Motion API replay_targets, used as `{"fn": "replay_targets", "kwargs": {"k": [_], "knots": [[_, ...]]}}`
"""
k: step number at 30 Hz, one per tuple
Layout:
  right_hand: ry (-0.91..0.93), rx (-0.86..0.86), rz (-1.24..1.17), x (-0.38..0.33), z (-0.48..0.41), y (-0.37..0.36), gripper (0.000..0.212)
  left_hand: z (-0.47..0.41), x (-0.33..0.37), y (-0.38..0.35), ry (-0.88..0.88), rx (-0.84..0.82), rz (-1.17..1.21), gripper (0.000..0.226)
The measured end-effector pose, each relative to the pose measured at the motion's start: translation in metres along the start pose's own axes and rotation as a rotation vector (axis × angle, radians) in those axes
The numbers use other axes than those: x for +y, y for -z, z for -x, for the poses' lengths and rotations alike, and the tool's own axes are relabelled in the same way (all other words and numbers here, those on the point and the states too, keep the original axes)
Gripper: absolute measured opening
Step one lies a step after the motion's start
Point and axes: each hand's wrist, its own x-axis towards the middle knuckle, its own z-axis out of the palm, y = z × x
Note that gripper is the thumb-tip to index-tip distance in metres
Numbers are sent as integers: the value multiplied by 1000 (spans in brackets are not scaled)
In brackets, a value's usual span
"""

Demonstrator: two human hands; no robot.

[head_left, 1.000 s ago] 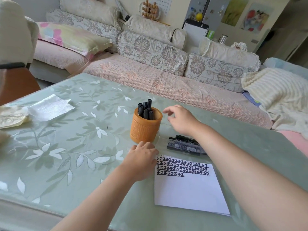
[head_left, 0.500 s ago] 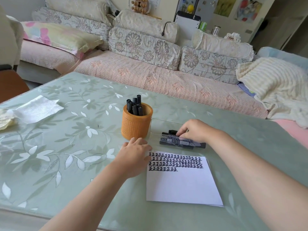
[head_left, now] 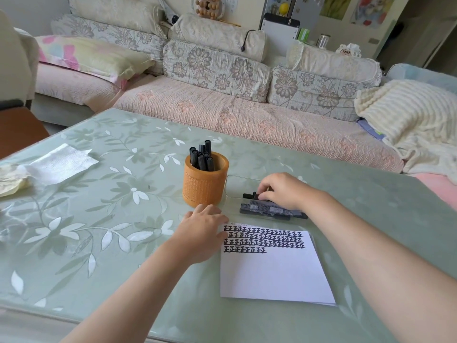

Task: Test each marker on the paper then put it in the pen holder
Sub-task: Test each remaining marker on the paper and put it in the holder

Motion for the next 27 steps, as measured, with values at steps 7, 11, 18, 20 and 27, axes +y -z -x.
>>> {"fn": "replay_targets", "kwargs": {"k": [7, 11, 18, 20, 27], "knots": [[183, 216, 62, -38, 22, -1, 13, -3, -4, 2, 14, 12, 24, 36], [172, 230, -13, -43, 61, -8, 12, 2, 11, 3, -17, 34, 45, 38], [55, 91, -216, -36, 87, -41, 26, 3, 18, 8, -98, 160, 153, 38], [13, 115, -277, -29, 93, -46, 25, 4, 26, 6, -151, 169, 202, 34], [-35, 185, -471, -13, 106, -44, 19, 1, 44, 8, -181, 232, 218, 13]]}}
